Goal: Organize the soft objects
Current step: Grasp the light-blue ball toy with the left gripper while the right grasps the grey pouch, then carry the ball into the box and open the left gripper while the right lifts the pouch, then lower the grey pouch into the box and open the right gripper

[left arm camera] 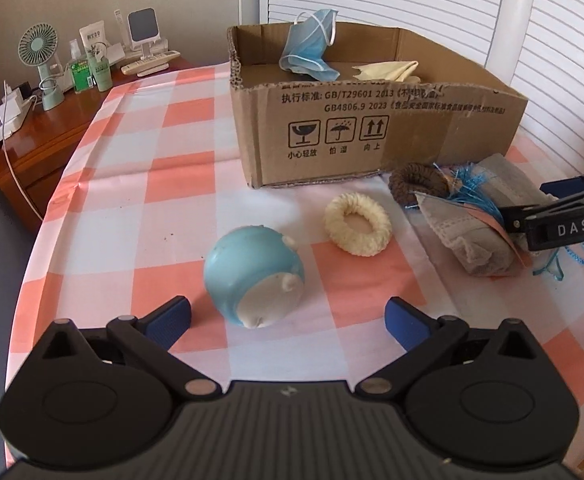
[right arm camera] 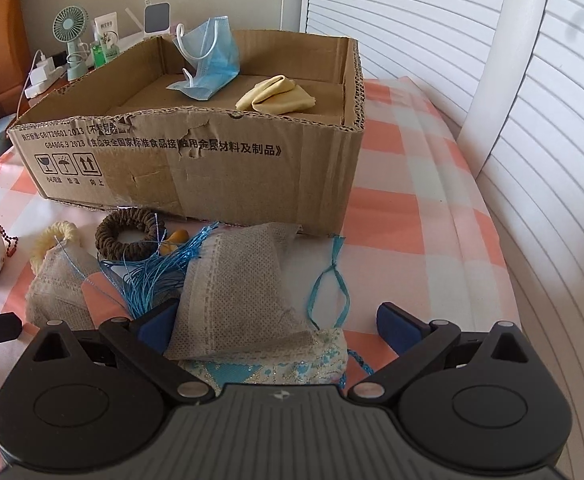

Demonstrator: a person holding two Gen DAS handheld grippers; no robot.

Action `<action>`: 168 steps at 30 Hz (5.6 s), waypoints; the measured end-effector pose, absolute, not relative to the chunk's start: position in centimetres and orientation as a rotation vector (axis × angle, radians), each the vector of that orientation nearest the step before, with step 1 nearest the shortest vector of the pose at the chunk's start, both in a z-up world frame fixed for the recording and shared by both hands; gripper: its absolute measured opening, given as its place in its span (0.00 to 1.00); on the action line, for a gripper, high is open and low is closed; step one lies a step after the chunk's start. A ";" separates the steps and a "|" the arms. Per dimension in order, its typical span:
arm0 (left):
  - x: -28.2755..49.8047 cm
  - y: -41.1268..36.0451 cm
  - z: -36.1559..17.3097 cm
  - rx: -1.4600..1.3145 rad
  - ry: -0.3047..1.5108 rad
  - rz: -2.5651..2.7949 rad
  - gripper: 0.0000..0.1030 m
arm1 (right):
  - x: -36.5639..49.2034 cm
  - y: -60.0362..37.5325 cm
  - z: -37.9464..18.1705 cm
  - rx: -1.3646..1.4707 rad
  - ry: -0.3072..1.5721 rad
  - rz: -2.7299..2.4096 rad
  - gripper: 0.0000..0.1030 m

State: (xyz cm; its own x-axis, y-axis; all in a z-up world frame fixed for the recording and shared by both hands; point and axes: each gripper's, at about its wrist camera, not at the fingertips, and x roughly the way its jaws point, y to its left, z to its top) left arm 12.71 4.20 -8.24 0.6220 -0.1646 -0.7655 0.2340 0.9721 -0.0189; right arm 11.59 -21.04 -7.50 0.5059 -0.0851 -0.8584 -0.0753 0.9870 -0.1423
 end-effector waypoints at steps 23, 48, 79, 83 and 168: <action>12.7 5.2 -7.9 0.081 0.758 -0.247 0.91 | 10.5 -21.0 -7.5 -0.163 0.982 -0.018 1.00; 13.3 5.6 -7.0 0.112 0.757 -0.290 0.51 | 10.3 -20.0 -5.8 -0.214 0.917 0.041 0.84; 11.2 6.0 -2.7 0.174 0.760 -0.412 0.43 | 7.0 -19.7 0.1 -0.262 0.900 0.185 0.33; 10.7 5.8 -1.0 0.204 0.732 -0.422 0.43 | 6.2 -20.0 1.6 -0.260 0.870 0.196 0.33; 9.3 2.7 -0.2 0.092 0.701 -0.343 0.99 | 26.4 -10.9 2.2 -0.281 0.814 0.340 0.64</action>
State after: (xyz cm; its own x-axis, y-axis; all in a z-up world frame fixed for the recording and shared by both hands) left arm 9.26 2.74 -0.18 0.7108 -0.2780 -0.6461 0.3390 0.9403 -0.0316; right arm 26.37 -10.90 2.17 0.6380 0.1866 -0.7471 -0.3997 0.9095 -0.1142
